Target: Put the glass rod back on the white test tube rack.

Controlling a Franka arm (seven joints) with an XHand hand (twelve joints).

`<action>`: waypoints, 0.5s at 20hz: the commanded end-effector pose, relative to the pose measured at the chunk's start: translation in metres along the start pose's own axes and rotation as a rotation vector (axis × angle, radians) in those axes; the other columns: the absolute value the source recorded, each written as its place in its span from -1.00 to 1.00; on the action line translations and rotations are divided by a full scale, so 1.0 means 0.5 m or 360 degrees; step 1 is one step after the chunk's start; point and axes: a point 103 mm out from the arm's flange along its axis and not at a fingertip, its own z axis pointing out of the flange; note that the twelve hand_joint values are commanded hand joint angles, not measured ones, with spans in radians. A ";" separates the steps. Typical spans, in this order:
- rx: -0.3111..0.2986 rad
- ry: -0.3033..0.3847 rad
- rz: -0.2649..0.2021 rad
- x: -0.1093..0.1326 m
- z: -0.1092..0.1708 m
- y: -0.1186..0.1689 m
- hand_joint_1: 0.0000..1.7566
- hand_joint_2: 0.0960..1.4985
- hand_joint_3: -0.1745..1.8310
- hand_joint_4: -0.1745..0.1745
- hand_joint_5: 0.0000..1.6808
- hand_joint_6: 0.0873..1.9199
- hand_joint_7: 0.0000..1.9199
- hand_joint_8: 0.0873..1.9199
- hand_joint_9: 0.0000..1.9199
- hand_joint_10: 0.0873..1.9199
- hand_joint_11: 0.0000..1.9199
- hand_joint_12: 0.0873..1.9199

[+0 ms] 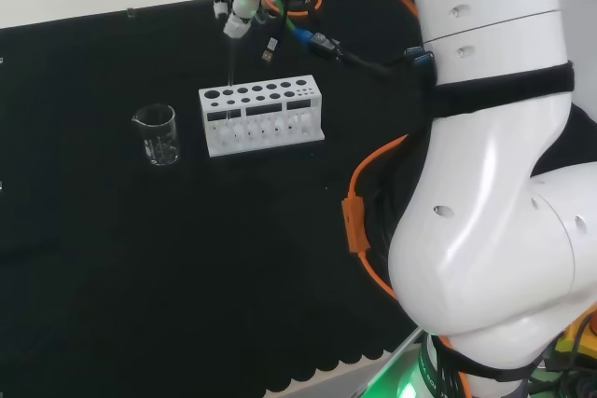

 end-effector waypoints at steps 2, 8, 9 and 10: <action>0.0192 0.0151 0.0036 -0.018 0.013 -0.017 0.23 0.06 -1.00 -1.00 -0.67 -0.44 0.16 -1.00 1.00 -0.94 1.00 -0.43; 0.0218 0.0172 0.0049 -0.020 -0.004 -0.035 0.17 0.06 -1.00 -0.94 -0.71 -0.66 0.02 -1.00 1.00 -0.98 1.00 -0.43; 0.0227 0.0178 0.0049 -0.022 -0.007 -0.039 0.16 0.06 -1.00 -0.92 -0.72 -0.68 0.01 -1.00 1.00 -0.98 1.00 -0.43; 0.0230 0.0186 0.0051 -0.024 -0.011 -0.044 0.15 0.06 -1.00 -0.88 -0.73 -0.71 -0.01 -1.00 1.00 -0.98 1.00 -0.42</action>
